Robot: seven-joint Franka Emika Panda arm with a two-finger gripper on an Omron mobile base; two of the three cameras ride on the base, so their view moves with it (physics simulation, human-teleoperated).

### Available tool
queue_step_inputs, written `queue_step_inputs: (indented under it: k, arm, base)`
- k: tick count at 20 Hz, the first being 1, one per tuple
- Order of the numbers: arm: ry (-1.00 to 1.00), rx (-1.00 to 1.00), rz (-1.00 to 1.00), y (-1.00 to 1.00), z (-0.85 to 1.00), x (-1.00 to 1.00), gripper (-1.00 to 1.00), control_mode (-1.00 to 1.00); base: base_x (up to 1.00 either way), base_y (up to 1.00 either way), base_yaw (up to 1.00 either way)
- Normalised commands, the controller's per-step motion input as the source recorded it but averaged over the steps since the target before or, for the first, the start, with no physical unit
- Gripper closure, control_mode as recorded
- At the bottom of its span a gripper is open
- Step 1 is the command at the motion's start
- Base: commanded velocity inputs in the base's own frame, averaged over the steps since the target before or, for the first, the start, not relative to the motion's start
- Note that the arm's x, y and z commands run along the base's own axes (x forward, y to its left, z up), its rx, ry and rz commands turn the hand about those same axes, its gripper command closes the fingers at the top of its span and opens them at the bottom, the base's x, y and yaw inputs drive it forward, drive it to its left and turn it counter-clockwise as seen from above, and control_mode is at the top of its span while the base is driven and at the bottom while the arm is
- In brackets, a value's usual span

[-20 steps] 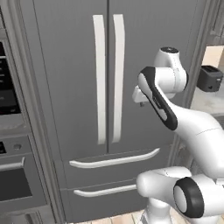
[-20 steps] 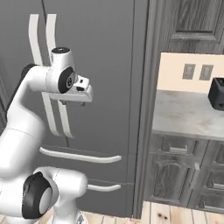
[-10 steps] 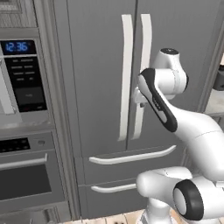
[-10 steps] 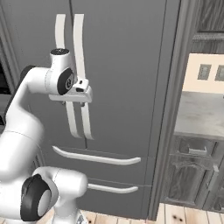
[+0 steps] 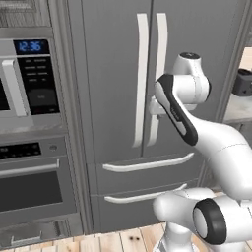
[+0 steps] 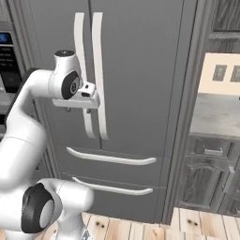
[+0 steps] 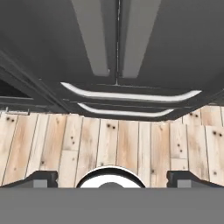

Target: Gather the lemon and sweet potato from the fridge and place them on a tray on the dining counter. Then gather the fishs from the fridge and place them on the other tray.

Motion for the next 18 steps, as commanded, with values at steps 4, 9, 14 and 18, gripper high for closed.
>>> queue_step_inputs:
  k: [4,9,14,18]
  arm:
    - [-0.08,0.0,0.0,-0.06,0.0,-0.05,-1.0,-1.0]
    - [-0.46,-0.05,0.0,-0.25,0.0,0.03,-1.0,-1.0]
    - [-0.26,-0.01,0.0,-0.13,0.08,0.51,-1.0,-1.0]
    - [-0.05,0.1,0.0,-0.06,0.35,0.77,-1.0,-1.0]
  base:
    - [-0.35,-0.02,0.0]
    - [0.0,0.0,0.0]
    - [0.0,0.0,0.0]
    - [0.0,0.0,0.0]
